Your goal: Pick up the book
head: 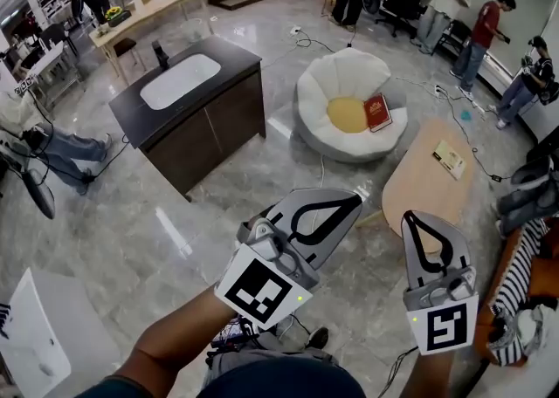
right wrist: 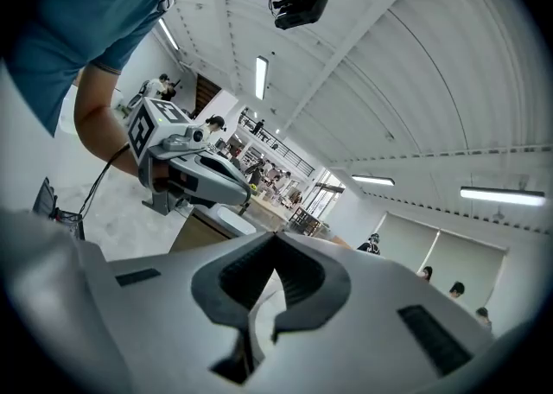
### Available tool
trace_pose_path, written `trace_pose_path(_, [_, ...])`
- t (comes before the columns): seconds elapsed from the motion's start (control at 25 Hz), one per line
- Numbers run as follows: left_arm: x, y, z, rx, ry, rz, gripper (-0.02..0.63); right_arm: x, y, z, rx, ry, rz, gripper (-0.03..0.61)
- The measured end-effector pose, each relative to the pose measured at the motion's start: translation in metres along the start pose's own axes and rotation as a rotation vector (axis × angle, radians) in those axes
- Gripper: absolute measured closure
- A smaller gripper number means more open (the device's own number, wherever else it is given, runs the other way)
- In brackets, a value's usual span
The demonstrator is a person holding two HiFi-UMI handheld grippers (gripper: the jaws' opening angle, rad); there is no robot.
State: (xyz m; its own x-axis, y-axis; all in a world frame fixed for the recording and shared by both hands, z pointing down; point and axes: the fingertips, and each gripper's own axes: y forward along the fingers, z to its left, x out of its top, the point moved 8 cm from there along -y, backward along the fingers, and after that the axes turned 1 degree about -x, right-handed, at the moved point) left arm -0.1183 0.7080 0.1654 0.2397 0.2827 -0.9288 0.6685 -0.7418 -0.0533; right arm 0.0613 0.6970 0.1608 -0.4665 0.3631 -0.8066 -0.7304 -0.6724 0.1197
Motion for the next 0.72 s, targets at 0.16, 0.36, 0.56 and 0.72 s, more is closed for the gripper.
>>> trace_pose_path(0.16, [-0.006,-0.004,0.017,-0.013,-0.002,-0.023,0.609,0.010,0.022,0.002,0.016,-0.057,0.003,0.566])
trace_pose_path(0.36, [-0.013,0.005,0.030,-0.025,-0.008,-0.025,0.609,0.016,0.038,-0.001,0.055,-0.111,0.007,0.566])
trace_pose_path(0.56, [-0.016,0.028,0.033,-0.020,-0.014,-0.014,0.609,0.007,0.047,-0.017,0.093,-0.154,0.010,0.566])
trace_pose_path(0.72, [-0.023,0.054,0.035,-0.016,-0.006,0.024,0.609,-0.010,0.052,-0.037,0.102,-0.124,-0.004,0.566])
